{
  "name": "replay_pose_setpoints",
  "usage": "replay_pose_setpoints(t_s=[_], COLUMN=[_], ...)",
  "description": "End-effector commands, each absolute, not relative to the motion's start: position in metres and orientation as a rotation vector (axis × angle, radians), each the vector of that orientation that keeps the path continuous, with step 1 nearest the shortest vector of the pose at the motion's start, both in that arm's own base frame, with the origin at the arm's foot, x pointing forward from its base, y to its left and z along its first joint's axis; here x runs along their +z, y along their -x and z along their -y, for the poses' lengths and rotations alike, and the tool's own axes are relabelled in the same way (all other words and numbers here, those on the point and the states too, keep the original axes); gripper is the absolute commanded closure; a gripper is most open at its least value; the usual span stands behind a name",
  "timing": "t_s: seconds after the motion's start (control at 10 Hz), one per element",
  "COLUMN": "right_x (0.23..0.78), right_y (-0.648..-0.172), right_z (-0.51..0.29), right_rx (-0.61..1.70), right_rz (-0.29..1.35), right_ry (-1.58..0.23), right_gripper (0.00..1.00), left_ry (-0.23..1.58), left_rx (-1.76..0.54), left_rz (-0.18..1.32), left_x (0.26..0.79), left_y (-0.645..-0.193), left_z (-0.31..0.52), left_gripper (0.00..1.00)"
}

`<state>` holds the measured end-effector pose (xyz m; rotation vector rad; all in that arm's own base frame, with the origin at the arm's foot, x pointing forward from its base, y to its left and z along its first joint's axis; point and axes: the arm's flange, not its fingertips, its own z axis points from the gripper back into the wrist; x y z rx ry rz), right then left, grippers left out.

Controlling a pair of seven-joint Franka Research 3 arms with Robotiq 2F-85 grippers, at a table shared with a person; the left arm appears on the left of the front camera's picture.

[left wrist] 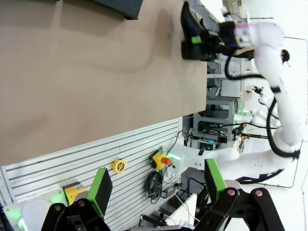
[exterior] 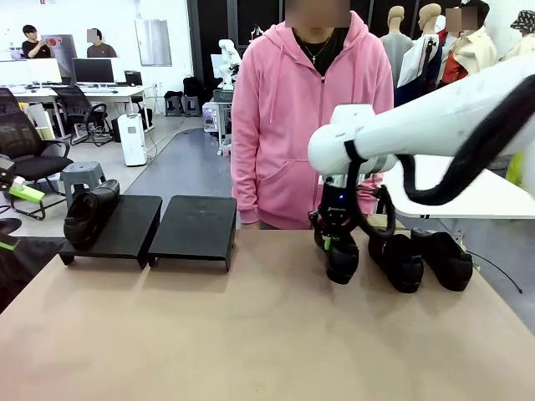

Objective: Organize the shoes by placing them on the stand.
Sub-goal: Pick up one Shoe and place it in the middle of the table.

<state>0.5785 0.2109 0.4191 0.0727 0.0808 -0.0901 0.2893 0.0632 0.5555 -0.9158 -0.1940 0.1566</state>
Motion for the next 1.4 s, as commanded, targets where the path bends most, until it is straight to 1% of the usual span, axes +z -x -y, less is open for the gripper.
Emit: replay_pose_setpoints(t_s=[0.0, 0.1, 0.2, 0.3, 0.4, 0.5, 0.7, 0.8, 0.9, 1.0, 1.2, 1.3], right_x=[0.451, 0.448, 0.435, 0.429, 0.431, 0.437, 0.437, 0.426, 0.421, 0.426, 0.416, 0.409], right_y=[-0.472, -0.438, -0.405, -0.388, -0.400, -0.398, -0.398, -0.385, -0.393, -0.389, -0.387, -0.386], right_z=[-0.202, -0.203, -0.205, -0.202, -0.192, -0.206, -0.206, -0.199, -0.236, -0.275, -0.361, -0.388], right_rx=[-0.073, -0.102, -0.187, -0.249, -0.307, -0.157, -0.157, -0.208, -0.085, -0.023, 0.010, 0.014], right_rz=[-0.191, -0.195, -0.175, -0.101, -0.105, -0.195, -0.195, -0.177, -0.112, -0.040, 0.074, 0.092], right_ry=[-0.116, -0.120, -0.096, -0.126, -0.137, -0.091, -0.091, -0.098, -0.083, -0.095, -0.092, -0.079], right_gripper=[1.00, 1.00, 1.00, 1.00, 1.00, 1.00, 1.00, 1.00, 1.00, 1.00, 1.00, 1.00], left_ry=[0.912, 0.912, 0.912, 0.912, 0.912, 0.912, 0.912, 0.912, 0.912, 0.912, 0.912, 0.912], left_rx=[0.138, 0.138, 0.138, 0.138, 0.138, 0.138, 0.138, 0.138, 0.138, 0.138, 0.138, 0.138], left_rz=[0.197, 0.197, 0.197, 0.197, 0.197, 0.197, 0.197, 0.197, 0.197, 0.197, 0.197, 0.197], left_x=[0.555, 0.555, 0.555, 0.555, 0.555, 0.555, 0.555, 0.555, 0.555, 0.555, 0.555, 0.555], left_y=[-0.288, -0.288, -0.288, -0.288, -0.288, -0.288, -0.288, -0.288, -0.288, -0.288, -0.288, -0.288], left_z=[-0.066, -0.066, -0.066, -0.066, -0.066, -0.066, -0.066, -0.066, -0.066, -0.066, -0.066, -0.066], left_gripper=[0.00, 0.00, 0.00, 0.00, 0.00, 0.00, 0.00, 0.00, 0.00, 0.00, 0.00, 0.00])
